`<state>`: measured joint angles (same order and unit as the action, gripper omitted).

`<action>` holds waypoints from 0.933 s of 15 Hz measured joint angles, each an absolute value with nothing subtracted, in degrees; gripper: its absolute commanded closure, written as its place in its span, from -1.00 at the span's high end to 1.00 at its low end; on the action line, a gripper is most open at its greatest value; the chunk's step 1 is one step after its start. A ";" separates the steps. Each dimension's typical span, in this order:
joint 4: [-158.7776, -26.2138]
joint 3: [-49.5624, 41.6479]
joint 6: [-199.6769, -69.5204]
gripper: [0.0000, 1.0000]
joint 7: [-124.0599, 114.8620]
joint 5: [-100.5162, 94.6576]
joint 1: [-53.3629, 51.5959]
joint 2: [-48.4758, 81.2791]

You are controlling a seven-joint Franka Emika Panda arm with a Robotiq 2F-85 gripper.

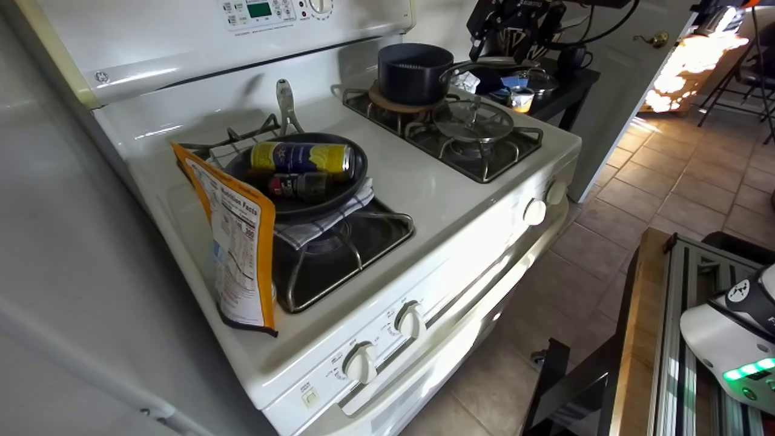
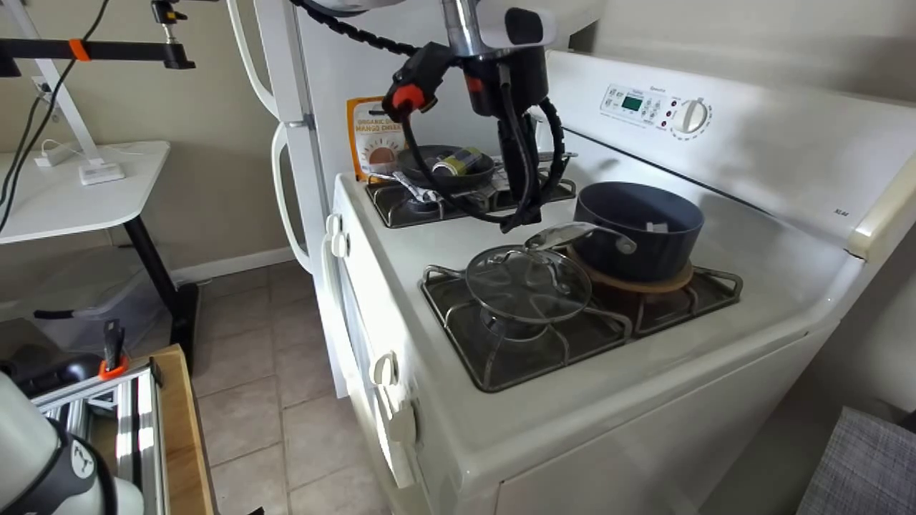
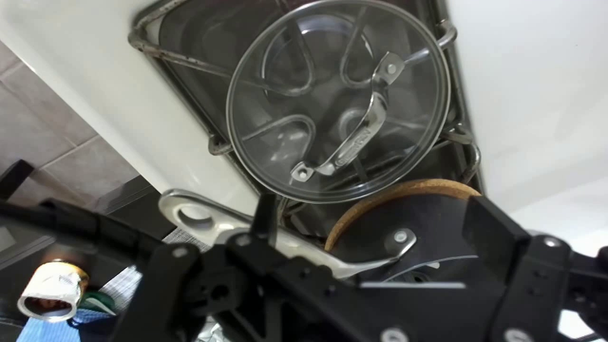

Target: Pick up the clear pot lid and put it on the black pot

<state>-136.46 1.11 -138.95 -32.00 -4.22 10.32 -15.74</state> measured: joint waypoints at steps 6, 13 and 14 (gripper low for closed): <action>-136.31 1.39 -138.06 1.00 -33.97 -5.99 10.57 -15.63; -135.28 16.84 -129.71 1.00 -60.96 -25.10 17.44 -13.93; -135.26 16.25 -129.58 1.00 -61.81 -25.53 15.76 -13.89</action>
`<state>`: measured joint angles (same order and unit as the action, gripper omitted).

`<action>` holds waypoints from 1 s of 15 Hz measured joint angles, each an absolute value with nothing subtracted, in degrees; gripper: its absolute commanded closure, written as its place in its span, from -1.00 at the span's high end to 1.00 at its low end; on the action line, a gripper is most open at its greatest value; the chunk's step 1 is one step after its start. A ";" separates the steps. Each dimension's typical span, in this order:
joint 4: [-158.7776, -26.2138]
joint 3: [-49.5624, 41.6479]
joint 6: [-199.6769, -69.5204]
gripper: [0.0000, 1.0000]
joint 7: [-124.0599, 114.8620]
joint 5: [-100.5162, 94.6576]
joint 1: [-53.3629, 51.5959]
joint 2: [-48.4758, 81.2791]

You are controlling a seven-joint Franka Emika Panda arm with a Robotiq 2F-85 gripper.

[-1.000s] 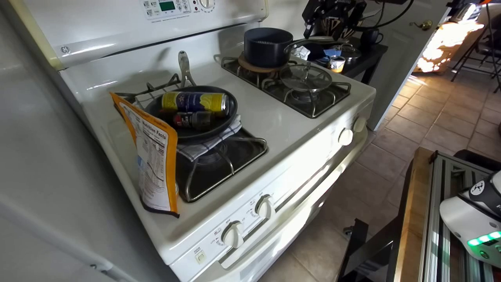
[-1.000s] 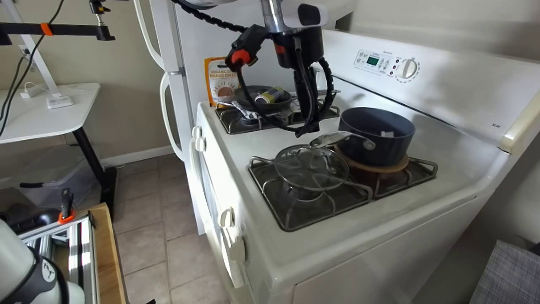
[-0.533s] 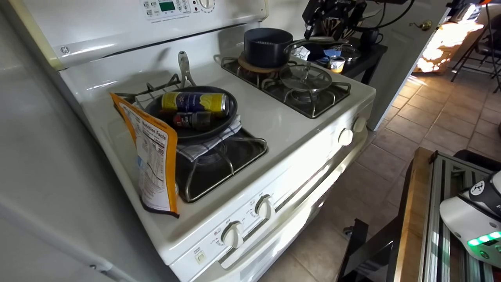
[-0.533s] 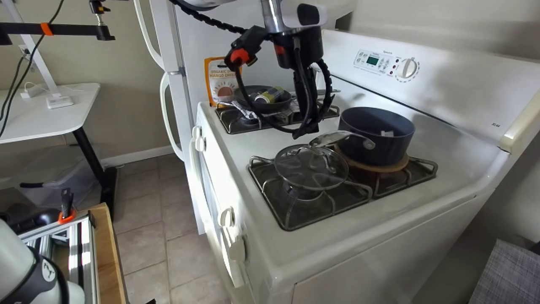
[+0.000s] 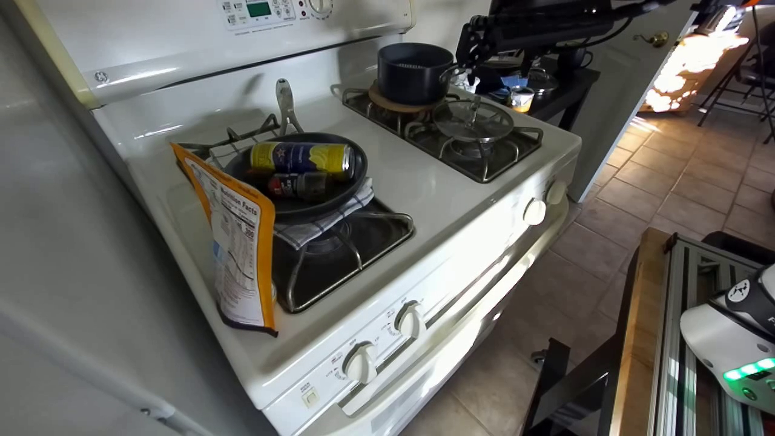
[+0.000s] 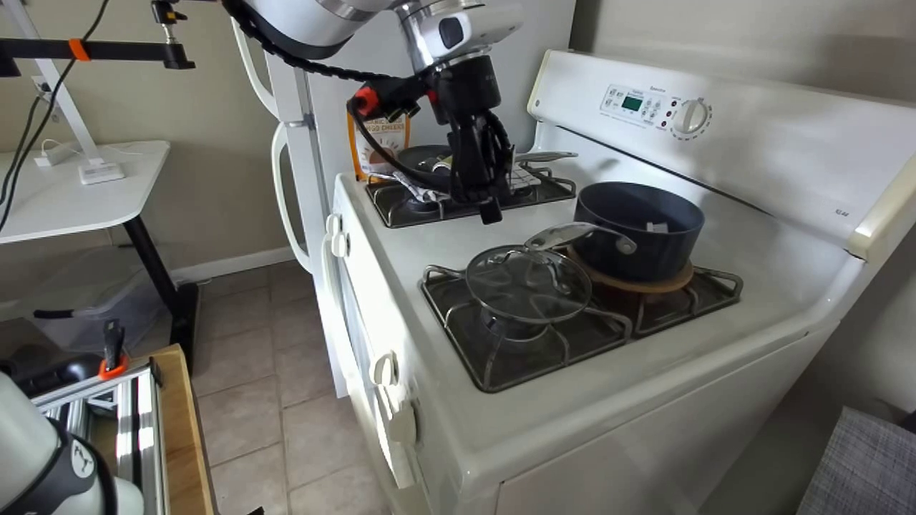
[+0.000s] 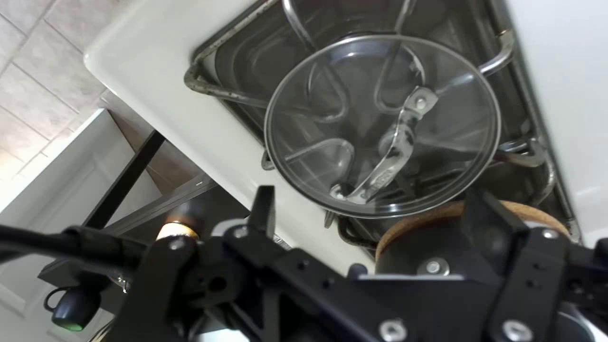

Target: Pick up the clear pot lid and put it on the black pot

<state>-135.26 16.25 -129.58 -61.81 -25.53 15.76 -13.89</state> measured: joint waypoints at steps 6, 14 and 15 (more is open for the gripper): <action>-135.16 12.74 -129.55 1.00 -64.29 -26.06 13.43 -13.61; -133.66 15.00 -130.55 1.00 -71.51 -30.54 13.81 -10.23; -133.47 15.53 -130.97 1.00 -71.90 -31.43 14.48 -9.80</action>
